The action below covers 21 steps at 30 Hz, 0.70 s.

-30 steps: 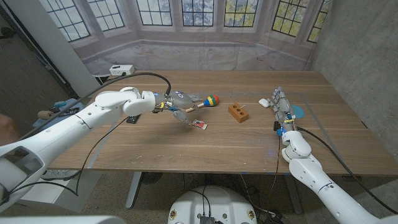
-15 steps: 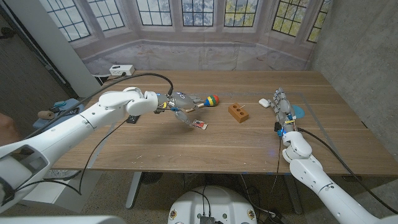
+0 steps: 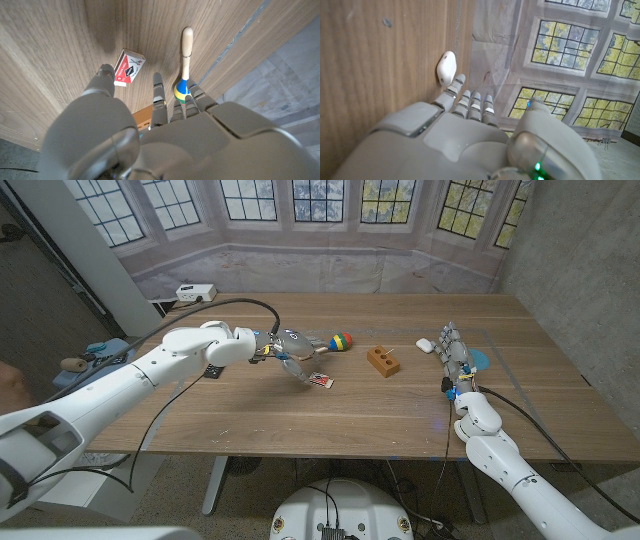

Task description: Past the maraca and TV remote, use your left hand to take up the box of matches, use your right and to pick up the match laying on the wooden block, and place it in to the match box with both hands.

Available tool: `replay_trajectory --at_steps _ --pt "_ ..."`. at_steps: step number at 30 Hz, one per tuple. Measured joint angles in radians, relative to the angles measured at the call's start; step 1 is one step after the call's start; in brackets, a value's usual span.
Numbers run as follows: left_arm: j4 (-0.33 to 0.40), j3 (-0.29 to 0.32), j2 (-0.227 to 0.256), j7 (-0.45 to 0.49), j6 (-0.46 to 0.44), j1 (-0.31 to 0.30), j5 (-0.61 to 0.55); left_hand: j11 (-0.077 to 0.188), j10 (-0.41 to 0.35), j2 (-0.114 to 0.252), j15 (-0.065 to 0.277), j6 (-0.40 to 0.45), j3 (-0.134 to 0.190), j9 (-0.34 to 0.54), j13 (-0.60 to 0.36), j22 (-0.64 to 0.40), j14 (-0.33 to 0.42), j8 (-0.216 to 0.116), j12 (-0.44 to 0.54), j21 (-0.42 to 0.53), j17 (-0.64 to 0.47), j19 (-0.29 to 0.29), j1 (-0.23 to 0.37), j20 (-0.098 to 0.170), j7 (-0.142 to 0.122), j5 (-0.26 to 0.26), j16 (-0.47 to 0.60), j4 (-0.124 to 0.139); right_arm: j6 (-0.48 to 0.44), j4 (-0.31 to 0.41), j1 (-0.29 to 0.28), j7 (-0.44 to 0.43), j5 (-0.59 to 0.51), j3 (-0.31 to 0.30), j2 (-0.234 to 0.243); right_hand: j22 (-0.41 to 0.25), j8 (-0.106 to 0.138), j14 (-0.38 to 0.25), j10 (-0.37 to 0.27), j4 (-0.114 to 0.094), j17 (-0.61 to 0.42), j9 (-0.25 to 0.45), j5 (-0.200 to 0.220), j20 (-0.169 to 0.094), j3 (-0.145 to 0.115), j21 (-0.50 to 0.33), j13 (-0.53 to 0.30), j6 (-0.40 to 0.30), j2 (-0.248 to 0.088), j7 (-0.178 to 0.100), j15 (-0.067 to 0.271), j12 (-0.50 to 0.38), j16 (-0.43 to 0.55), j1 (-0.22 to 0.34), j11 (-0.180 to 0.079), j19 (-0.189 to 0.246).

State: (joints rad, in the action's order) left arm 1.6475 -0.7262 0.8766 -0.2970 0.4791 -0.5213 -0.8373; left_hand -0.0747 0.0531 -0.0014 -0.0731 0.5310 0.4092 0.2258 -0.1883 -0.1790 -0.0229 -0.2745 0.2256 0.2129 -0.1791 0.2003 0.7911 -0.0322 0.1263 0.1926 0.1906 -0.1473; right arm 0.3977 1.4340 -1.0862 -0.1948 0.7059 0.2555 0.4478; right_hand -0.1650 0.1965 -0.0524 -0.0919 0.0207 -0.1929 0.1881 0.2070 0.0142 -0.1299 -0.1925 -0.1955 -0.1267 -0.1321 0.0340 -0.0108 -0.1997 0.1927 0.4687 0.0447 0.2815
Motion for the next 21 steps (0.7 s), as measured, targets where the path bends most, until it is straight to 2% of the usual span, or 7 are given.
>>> replay_trajectory --at_steps 21 --pt "-0.016 -0.028 -0.020 0.004 -0.014 0.009 -0.001 0.007 -0.018 0.005 0.002 0.043 -0.003 0.005 0.000 0.000 0.009 -0.008 0.000 0.000 0.000 0.004 0.005 0.004 -0.007 0.004 0.000 -0.003 0.004 -0.001 -0.004 0.011 0.010 -0.006 0.004 0.000 0.000 0.000 0.000 0.004 0.000 0.000 0.001 0.000 -0.004 0.000 0.000 0.000 0.005 0.000 0.000 0.000 0.000 -0.005 0.003 0.000"
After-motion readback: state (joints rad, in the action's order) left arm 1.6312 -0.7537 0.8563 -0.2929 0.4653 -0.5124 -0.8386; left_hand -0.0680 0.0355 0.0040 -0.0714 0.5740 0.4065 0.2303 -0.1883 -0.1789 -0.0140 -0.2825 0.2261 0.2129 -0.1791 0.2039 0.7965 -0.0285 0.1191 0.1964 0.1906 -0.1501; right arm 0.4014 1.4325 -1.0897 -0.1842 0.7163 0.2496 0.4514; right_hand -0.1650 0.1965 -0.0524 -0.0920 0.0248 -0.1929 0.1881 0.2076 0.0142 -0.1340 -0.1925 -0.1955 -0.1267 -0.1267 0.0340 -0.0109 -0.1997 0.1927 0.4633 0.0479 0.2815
